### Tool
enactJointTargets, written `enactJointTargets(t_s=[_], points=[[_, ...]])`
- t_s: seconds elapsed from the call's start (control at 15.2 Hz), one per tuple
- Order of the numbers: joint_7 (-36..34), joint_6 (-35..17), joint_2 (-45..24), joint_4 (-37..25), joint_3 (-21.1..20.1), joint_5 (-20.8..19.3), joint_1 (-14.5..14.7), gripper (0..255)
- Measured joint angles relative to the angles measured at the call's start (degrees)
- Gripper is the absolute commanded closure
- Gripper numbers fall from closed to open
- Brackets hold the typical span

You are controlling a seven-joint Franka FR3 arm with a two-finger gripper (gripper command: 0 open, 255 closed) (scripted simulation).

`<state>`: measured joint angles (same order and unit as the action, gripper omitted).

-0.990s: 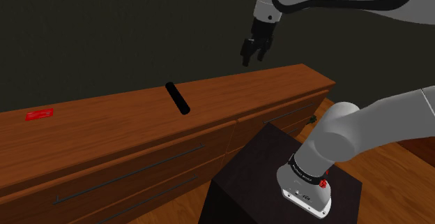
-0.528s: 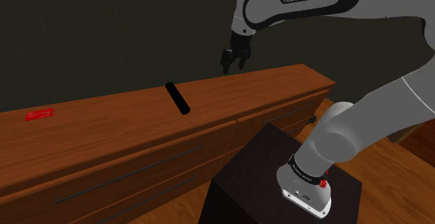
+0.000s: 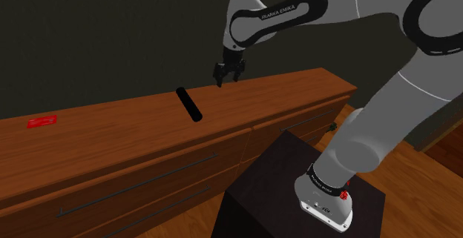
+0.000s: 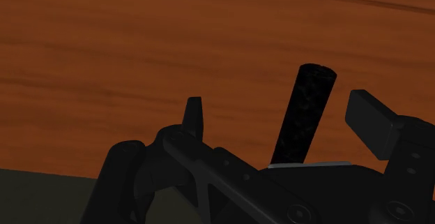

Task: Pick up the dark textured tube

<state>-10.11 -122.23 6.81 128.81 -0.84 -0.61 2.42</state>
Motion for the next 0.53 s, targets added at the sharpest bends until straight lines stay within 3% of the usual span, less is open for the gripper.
enactJointTargets(t_s=[0.53], points=[[-1.39,-6.39,-17.48,-11.04,-0.85,1.42,0.85,0]])
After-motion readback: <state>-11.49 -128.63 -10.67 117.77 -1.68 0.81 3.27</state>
